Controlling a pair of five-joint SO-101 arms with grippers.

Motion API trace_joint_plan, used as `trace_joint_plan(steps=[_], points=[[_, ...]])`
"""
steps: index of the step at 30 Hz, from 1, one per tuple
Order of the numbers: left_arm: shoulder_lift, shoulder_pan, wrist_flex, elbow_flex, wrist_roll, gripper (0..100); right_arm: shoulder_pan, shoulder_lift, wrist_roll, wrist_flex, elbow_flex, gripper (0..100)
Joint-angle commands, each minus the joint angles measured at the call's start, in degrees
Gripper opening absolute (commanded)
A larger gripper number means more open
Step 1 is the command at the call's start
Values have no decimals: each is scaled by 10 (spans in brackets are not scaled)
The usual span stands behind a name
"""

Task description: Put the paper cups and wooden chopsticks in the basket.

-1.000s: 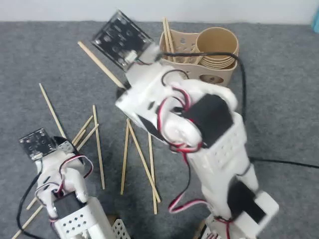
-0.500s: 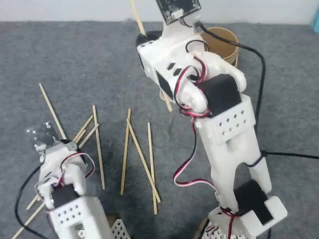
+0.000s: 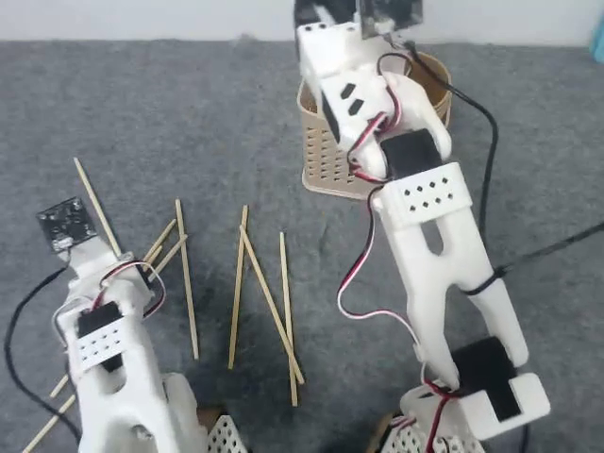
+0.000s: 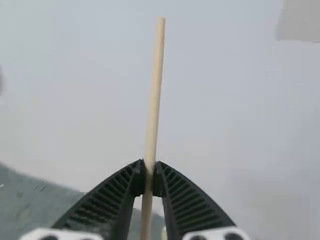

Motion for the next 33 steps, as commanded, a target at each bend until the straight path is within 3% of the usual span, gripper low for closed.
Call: trace_joint_plan(steps=[1, 11, 16, 20, 25, 33], points=[[-2, 0, -15, -26, -5, 16, 35, -29, -4, -121, 47, 7], [-2, 1, -15, -26, -6, 16, 60, -31, -4, -350, 258, 7], [-2, 2, -16, -26, -7, 16, 62, -44, -4, -404, 359, 9], [-2, 2, -16, -26, -7, 16, 59, -78, -4, -407, 419, 24], [-2, 3, -16, -26, -7, 16, 49, -131, -5, -404, 450, 142], [-1, 3, -16, -26, -7, 16, 21, -280, -5, -203, 441, 127]])
